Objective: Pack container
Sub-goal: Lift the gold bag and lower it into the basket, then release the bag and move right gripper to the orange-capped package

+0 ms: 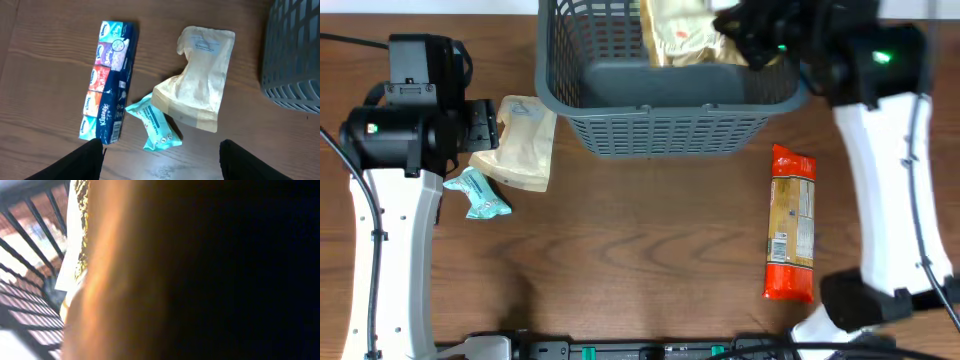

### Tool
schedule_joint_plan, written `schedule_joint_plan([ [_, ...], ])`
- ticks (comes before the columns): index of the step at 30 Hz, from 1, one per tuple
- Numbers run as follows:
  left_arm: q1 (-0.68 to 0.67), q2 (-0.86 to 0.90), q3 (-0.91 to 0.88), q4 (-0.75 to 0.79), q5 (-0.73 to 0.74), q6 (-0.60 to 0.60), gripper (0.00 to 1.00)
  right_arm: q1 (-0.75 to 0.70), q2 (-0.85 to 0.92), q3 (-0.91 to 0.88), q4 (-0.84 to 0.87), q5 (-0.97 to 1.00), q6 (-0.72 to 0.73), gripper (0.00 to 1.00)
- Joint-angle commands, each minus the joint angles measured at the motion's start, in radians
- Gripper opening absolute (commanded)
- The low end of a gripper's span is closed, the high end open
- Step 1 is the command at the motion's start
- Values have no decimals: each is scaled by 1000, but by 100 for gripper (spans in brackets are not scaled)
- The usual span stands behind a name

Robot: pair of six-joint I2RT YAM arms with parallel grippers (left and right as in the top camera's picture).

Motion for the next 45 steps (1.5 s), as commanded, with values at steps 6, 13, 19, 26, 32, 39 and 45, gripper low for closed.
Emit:
schedule_joint_plan([
  [6, 4, 5, 11, -6, -8, 6, 73, 31, 114, 51, 32, 62, -176, 1],
  [13, 4, 5, 11, -5, -8, 6, 73, 32, 258, 51, 1, 6, -113, 1],
  [19, 4, 5, 11, -5, -8, 6, 73, 32, 389, 51, -30, -56, -66, 1],
  [26, 4, 5, 11, -5, -8, 6, 73, 32, 474, 50, -58, -53, -38, 1],
  [32, 4, 5, 11, -6, -8, 6, 73, 31, 485, 51, -95, -45, -30, 29],
  [39, 4, 5, 11, -5, -8, 6, 73, 32, 460, 60, -89, -44, 46, 56],
  [45, 4, 5, 11, -5, -8, 6, 74, 26, 356, 186, -84, -36, 151, 72],
])
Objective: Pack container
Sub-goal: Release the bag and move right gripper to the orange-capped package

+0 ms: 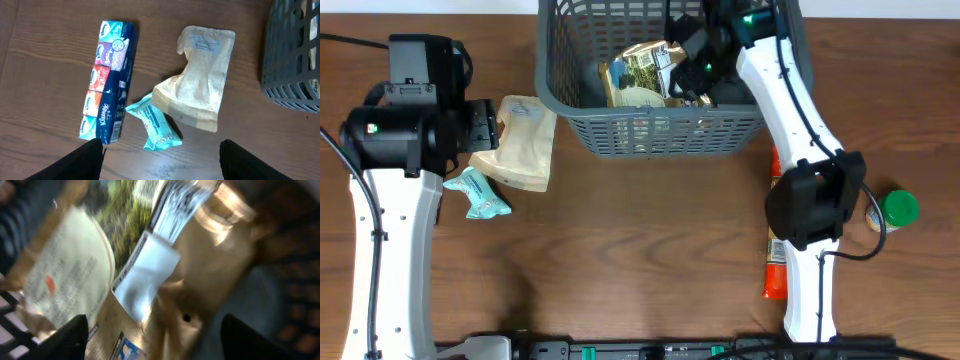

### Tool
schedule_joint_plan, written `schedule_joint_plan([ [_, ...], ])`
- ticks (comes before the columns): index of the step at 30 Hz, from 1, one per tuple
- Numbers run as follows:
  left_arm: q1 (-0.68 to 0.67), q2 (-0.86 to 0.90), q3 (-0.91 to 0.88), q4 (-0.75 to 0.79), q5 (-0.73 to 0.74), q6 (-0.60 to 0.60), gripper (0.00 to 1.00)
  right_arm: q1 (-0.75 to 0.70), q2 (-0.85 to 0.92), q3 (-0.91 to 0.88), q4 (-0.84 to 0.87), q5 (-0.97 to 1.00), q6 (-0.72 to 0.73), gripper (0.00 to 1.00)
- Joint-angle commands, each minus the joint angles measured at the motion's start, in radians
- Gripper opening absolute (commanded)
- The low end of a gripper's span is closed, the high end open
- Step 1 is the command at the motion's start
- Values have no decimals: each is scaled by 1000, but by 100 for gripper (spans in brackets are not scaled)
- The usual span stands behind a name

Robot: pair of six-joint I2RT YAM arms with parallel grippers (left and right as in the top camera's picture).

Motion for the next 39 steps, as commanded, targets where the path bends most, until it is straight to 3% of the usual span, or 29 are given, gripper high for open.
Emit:
schedule_joint_plan([
  [1, 4, 5, 11, -4, -8, 6, 73, 3, -153, 121, 6, -9, 95, 75],
  [7, 4, 5, 11, -4, -8, 6, 73, -101, -311, 234, -14, 48, 336, 96],
  [13, 4, 5, 11, -4, -8, 6, 73, -311, -409, 235, -280, 83, 633, 99],
  [18, 4, 5, 11, -4, -8, 6, 73, -430, -419, 235, -518, 91, 663, 99],
  [21, 4, 5, 11, -5, -8, 6, 73, -441, -448, 173, -529, 79, 638, 99],
  [27, 4, 5, 11, -5, -8, 6, 73, -394, -674, -195, -528, 91, 637, 99],
  [31, 4, 5, 11, -8, -8, 6, 73, -364, -847, -483, -502, 230, 710, 99],
  [39, 4, 5, 11, -15, -8, 6, 73, -363, -1063, -1024, -56, 274, 723, 99],
])
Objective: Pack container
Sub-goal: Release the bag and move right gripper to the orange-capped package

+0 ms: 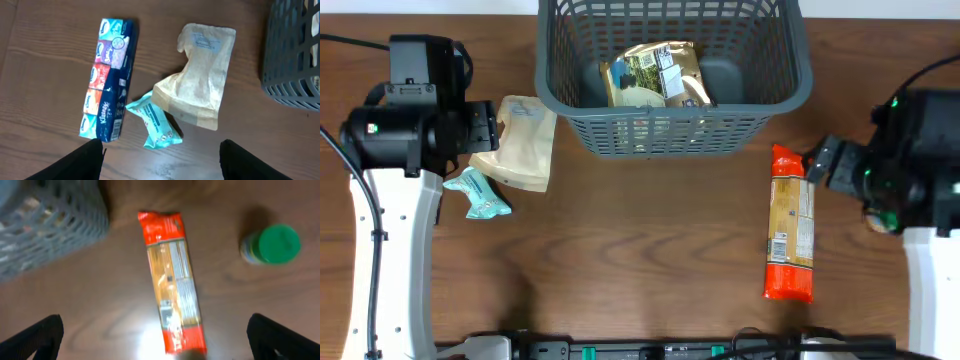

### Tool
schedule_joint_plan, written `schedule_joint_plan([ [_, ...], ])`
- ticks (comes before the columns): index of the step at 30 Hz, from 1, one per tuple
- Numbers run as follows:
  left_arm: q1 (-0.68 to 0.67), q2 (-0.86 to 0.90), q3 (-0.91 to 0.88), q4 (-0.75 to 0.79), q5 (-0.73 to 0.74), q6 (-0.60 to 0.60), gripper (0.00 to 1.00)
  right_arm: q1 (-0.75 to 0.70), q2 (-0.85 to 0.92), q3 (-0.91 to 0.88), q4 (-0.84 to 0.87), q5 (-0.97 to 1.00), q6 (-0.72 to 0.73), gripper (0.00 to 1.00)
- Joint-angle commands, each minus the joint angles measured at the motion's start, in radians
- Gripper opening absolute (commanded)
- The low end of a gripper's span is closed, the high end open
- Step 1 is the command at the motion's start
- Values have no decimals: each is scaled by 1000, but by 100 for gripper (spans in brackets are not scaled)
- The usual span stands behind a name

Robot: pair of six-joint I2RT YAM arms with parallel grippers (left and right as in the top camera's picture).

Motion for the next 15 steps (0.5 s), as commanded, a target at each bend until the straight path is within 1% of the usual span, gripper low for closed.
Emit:
schedule_joint_plan([
  [1, 4, 5, 11, -5, -7, 6, 74, 6, 1, -195, 143, 40, 25, 99],
  [4, 4, 5, 11, -5, -7, 6, 73, 6, 25, -344, 295, 35, 25, 99],
  [8, 4, 5, 11, -6, -7, 6, 73, 5, 93, -475, 454, 36, 25, 99],
  [11, 4, 5, 11, -5, -7, 6, 73, 6, 161, -523, 539, 36, 25, 99],
  [15, 4, 5, 11, -5, -7, 6, 73, 6, 247, -541, 587, 37, 24, 99],
])
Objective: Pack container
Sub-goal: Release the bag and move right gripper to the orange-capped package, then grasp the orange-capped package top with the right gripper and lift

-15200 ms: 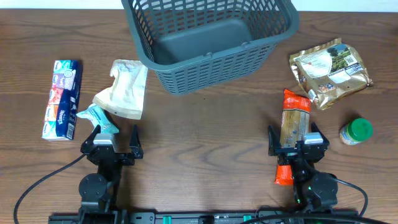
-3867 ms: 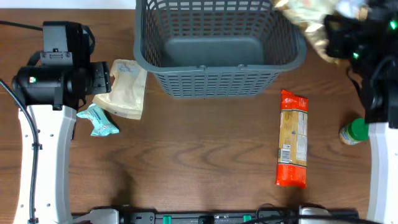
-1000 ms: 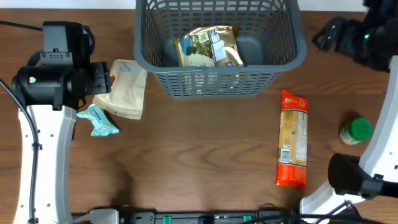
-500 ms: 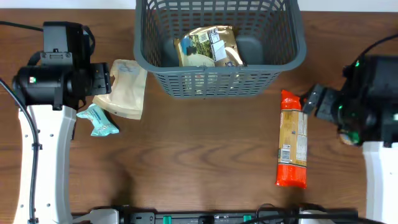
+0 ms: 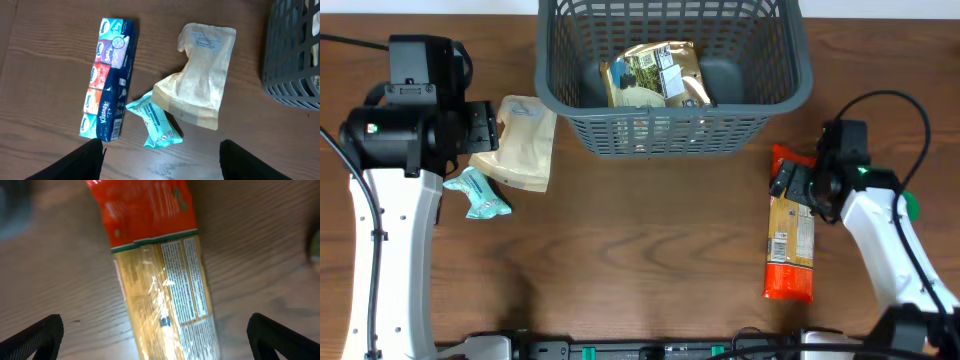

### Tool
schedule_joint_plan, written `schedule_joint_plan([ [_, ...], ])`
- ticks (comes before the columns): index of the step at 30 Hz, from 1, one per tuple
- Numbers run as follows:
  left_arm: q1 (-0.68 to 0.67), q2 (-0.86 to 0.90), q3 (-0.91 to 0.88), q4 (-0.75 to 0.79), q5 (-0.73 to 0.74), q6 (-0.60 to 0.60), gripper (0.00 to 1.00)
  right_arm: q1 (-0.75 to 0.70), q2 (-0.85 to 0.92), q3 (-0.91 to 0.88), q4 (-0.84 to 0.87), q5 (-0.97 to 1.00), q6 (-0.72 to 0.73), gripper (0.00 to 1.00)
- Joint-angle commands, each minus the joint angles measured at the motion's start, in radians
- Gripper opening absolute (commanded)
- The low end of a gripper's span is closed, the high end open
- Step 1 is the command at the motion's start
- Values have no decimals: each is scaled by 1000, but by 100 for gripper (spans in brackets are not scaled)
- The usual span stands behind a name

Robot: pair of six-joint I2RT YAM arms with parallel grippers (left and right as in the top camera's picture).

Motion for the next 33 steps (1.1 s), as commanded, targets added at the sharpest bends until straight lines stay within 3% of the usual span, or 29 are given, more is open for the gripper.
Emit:
schedule_joint_plan([
  [1, 3, 5, 11, -5, -8, 6, 73, 5, 64, -13, 31, 14, 17, 99],
  [17, 3, 5, 11, -5, -8, 6, 74, 5, 332, -23, 73, 11, 17, 98],
  [19, 3, 5, 11, -5, -8, 6, 73, 5, 351, -23, 74, 5, 16, 86],
  [22, 3, 5, 11, -5, -8, 6, 73, 5, 348, -23, 78, -10, 17, 51],
  [26, 3, 5, 11, -5, -8, 6, 73, 5, 336, -6, 84, -21, 12, 24],
  [28, 3, 5, 11, -5, -8, 6, 74, 5, 328, 24, 70, -21, 6, 2],
  [33, 3, 5, 11, -5, -8, 6, 73, -22, 283, 197, -29, -35, 18, 1],
])
